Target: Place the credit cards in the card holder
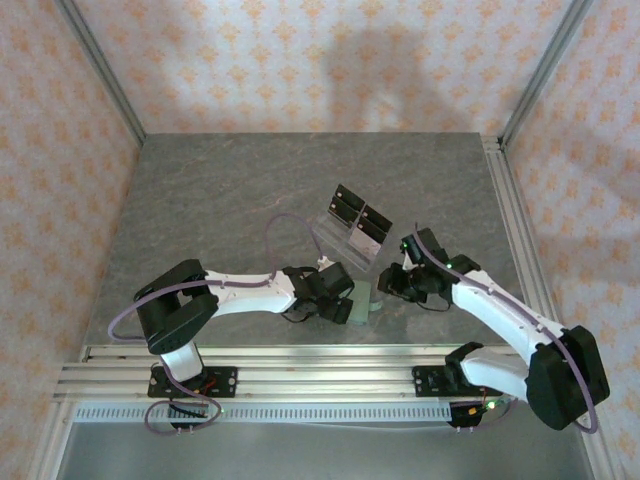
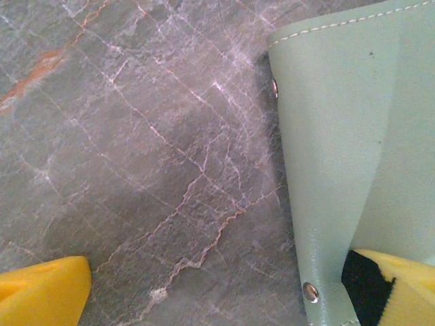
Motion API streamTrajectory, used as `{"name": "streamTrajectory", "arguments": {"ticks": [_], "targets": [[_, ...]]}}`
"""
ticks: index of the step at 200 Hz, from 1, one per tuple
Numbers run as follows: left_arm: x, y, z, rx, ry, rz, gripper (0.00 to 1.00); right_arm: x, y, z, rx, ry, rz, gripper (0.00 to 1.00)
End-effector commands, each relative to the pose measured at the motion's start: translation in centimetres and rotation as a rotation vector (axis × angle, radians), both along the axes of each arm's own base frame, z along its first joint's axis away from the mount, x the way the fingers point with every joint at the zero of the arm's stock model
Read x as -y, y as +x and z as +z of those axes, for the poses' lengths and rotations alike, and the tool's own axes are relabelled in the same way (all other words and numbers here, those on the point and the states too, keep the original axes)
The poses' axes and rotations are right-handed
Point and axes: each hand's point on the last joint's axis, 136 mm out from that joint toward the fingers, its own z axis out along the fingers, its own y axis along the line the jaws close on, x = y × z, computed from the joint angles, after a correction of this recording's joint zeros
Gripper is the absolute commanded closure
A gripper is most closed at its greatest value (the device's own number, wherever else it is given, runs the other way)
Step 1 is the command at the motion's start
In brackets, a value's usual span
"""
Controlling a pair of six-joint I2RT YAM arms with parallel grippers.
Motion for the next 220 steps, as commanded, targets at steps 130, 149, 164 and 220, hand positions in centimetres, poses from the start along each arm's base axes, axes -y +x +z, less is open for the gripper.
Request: {"name": "streamTrajectory", "arguments": {"ticks": [130, 149, 164, 220], "targets": [[-1.2, -0.6, -2.1, -0.012, 0.050, 0.027, 0.02, -0.1, -1.8, -2.8, -0.062, -0.076, 0.010, 0.79], [-1.2, -0.6, -2.1, -0.012, 0.048, 0.026, 0.02, -0.2, -1.7, -2.9, -0.066, -0.073, 0.012, 0.81], [-1.3, -0.6, -2.1, -0.012, 0.048, 0.028, 0.02, -0.4, -1.7, -3.0, -0.067, -0.069, 0.015, 0.83], [-1.2, -0.5, -2.0, -0.011, 0.047, 0.025, 0.02, -0.7, -1.7, -3.1, -0.068, -0.052, 0.019, 0.89]]}}
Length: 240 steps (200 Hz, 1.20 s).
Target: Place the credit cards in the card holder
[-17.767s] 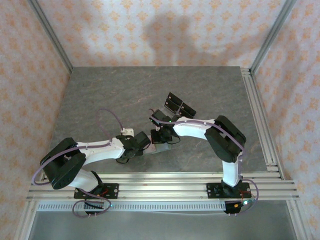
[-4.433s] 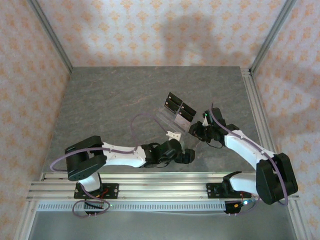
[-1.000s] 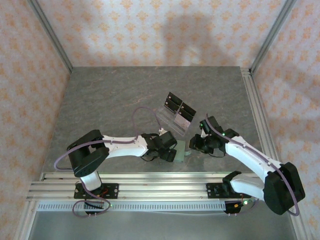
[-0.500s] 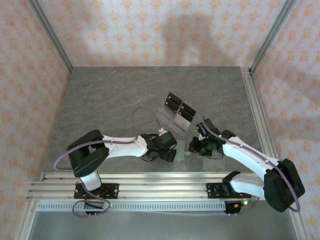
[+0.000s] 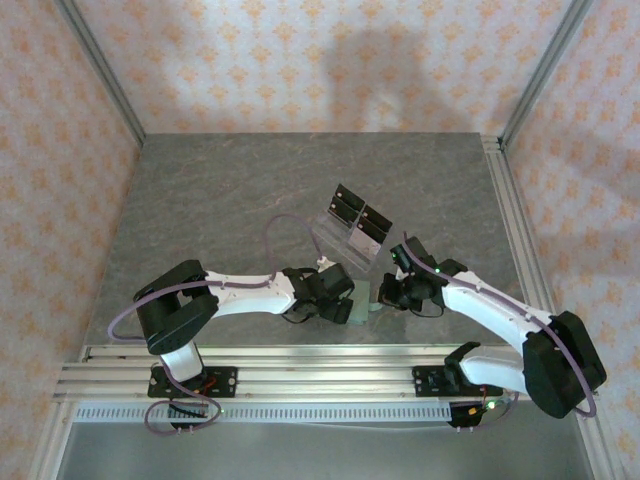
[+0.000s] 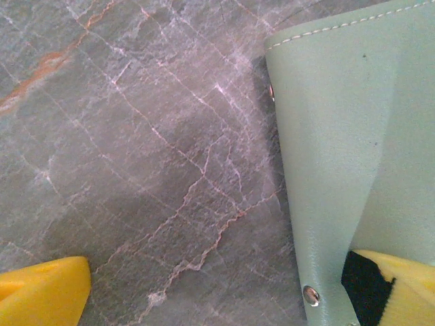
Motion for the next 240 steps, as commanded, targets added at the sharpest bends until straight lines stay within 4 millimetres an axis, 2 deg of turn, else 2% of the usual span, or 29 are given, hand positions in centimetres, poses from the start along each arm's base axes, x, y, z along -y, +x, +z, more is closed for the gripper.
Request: {"name": "streamTrajectory", "arguments": {"ticks": [1, 57, 72, 130, 137, 153, 158, 240], "targets": [[-1.2, -0.6, -1.9, -0.023, 0.053, 0.011, 0.02, 0.1, -0.3, -0.7, -0.011, -0.008, -0.002, 0.89], [-1.3, -0.6, -1.9, -0.022, 0.056, 0.010, 0.02, -0.1, -0.5, -0.8, -0.016, 0.009, 0.002, 0.87], [-1.2, -0.6, -1.9, -0.021, 0.054, 0.011, 0.02, -0.1, -0.7, -1.3, -0.037, -0.001, 0.005, 0.87], [-1.1, -0.5, -1.7, -0.019, 0.051, 0.010, 0.02, -0.1, -0.9, -1.2, -0.040, 0.009, 0.005, 1.00], [-1.2, -0.5, -1.7, -0.018, 0.051, 0.011, 0.02, -0.1, -0.9, -1.2, -0.042, 0.009, 0.004, 0.98], [-1.1, -0.5, -1.7, -0.019, 0.050, 0.010, 0.02, -0.1, -0.9, -0.6, -0.022, 0.018, 0.001, 0.82], [-1.1, -0.5, -1.7, -0.019, 0.049, 0.010, 0.02, -0.1, -0.9, -0.6, -0.020, 0.019, 0.000, 0.80], [-1.1, -0.6, -1.7, -0.019, 0.047, 0.008, 0.02, 0.3, -1.4, -0.2, -0.014, 0.020, -0.009, 0.83]]}}
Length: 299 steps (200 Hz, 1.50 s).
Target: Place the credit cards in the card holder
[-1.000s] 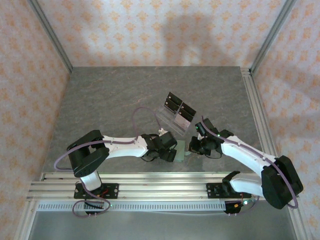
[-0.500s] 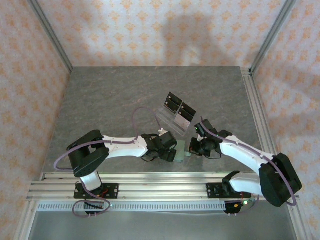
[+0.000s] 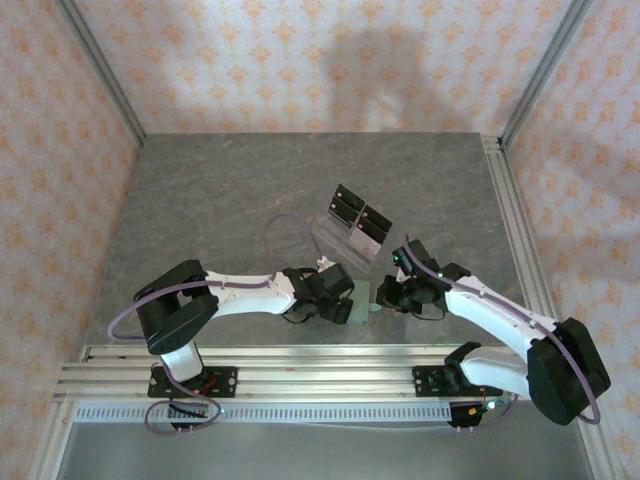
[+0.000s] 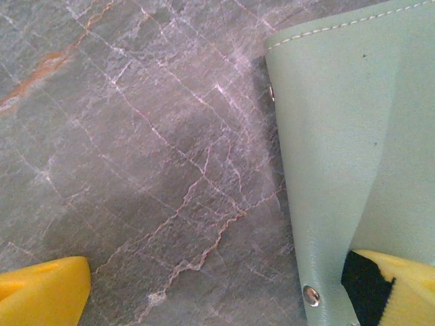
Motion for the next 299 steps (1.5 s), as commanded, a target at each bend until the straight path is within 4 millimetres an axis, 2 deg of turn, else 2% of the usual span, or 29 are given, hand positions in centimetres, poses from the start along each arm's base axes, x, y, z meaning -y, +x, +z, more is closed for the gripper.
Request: {"name": "streamTrajectory", "arguments": {"ticks": [1, 63, 120, 140, 205, 299], "targets": [[-1.1, -0.6, -1.7, -0.019, 0.046, 0.008, 0.02, 0.6, -0.8, -0.4, -0.020, -0.021, -0.007, 0.83], [-1.1, -0.5, -1.7, -0.018, 0.045, 0.009, 0.02, 0.5, -1.0, -1.2, -0.042, -0.024, 0.000, 0.81], [-1.1, -0.6, -1.8, -0.022, 0.045, 0.010, 0.02, 0.4, -1.0, -1.0, -0.038, -0.016, 0.001, 1.00], [-1.1, -0.6, -1.7, -0.021, 0.044, 0.010, 0.02, 0.1, -0.8, -0.5, -0.031, 0.000, 0.004, 1.00], [-1.0, -0.7, -1.7, -0.024, 0.041, 0.003, 0.02, -2.5, 0.6, 1.9, -0.003, 0.128, 0.011, 1.00], [-0.7, -0.8, -1.5, -0.029, 0.026, -0.003, 0.03, -4.9, 2.6, 1.3, -0.010, 0.141, 0.035, 1.00]]}}
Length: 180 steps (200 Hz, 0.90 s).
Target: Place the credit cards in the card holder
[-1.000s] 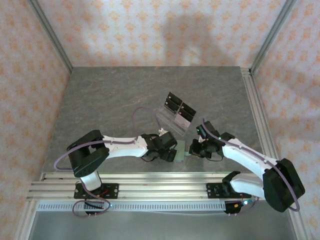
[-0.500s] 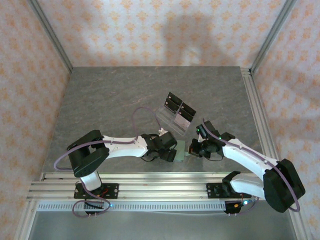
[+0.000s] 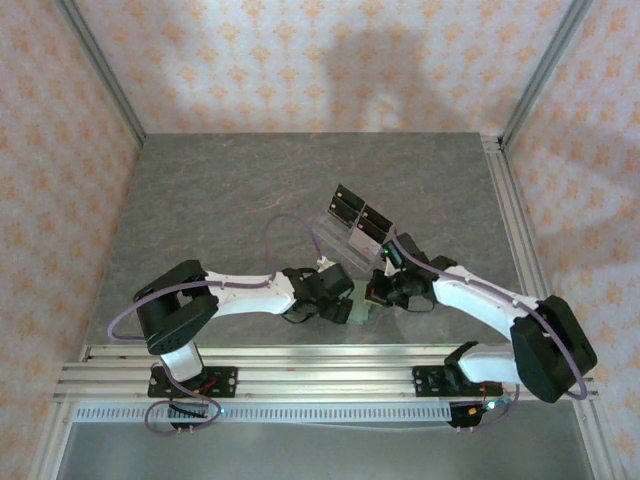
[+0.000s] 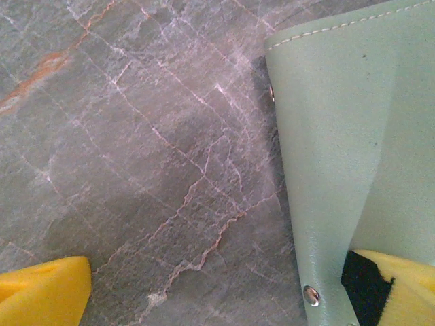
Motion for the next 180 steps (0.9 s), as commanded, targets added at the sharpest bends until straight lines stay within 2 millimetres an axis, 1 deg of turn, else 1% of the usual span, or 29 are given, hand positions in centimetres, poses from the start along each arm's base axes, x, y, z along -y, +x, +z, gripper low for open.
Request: {"name": "streamTrajectory", "arguments": {"ticks": [1, 71, 123, 180], "targets": [[-0.6, -0.7, -1.5, -0.030, 0.027, -0.003, 0.03, -1.3, 1.4, 1.1, 0.041, 0.039, 0.000, 1.00], [-0.3, -0.8, -1.5, -0.037, 0.015, -0.008, 0.03, -1.9, 1.8, 0.2, 0.023, 0.025, 0.009, 1.00], [-0.4, -0.8, -1.6, -0.037, 0.014, -0.008, 0.03, -1.6, 1.7, -1.0, 0.001, -0.015, 0.016, 1.00], [-0.4, -0.9, -1.8, -0.041, 0.013, -0.008, 0.03, -1.3, 1.7, -1.5, -0.006, -0.051, 0.026, 1.00]]}}
